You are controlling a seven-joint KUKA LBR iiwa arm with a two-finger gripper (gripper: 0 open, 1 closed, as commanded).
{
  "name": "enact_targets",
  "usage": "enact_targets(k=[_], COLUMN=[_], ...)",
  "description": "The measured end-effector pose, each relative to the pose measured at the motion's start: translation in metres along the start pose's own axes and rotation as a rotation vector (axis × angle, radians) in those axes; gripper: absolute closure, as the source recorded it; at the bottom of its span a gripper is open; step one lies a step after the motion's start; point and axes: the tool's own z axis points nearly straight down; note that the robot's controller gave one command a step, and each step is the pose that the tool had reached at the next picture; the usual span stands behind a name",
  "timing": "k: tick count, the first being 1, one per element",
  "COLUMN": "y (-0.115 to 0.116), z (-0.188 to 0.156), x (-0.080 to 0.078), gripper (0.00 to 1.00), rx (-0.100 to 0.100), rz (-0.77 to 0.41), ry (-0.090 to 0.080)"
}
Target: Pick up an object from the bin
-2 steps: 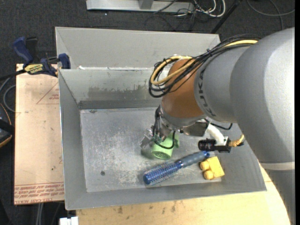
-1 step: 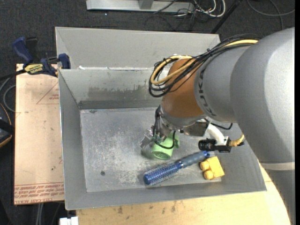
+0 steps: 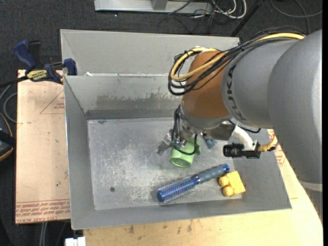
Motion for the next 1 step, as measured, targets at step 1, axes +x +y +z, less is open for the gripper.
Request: enact_targets(k=[1], y=[0.0007], z=[-0.0098], x=[-0.0002], gripper=[1.0], rx=[0.002], rz=[-0.003], ry=[0.002])
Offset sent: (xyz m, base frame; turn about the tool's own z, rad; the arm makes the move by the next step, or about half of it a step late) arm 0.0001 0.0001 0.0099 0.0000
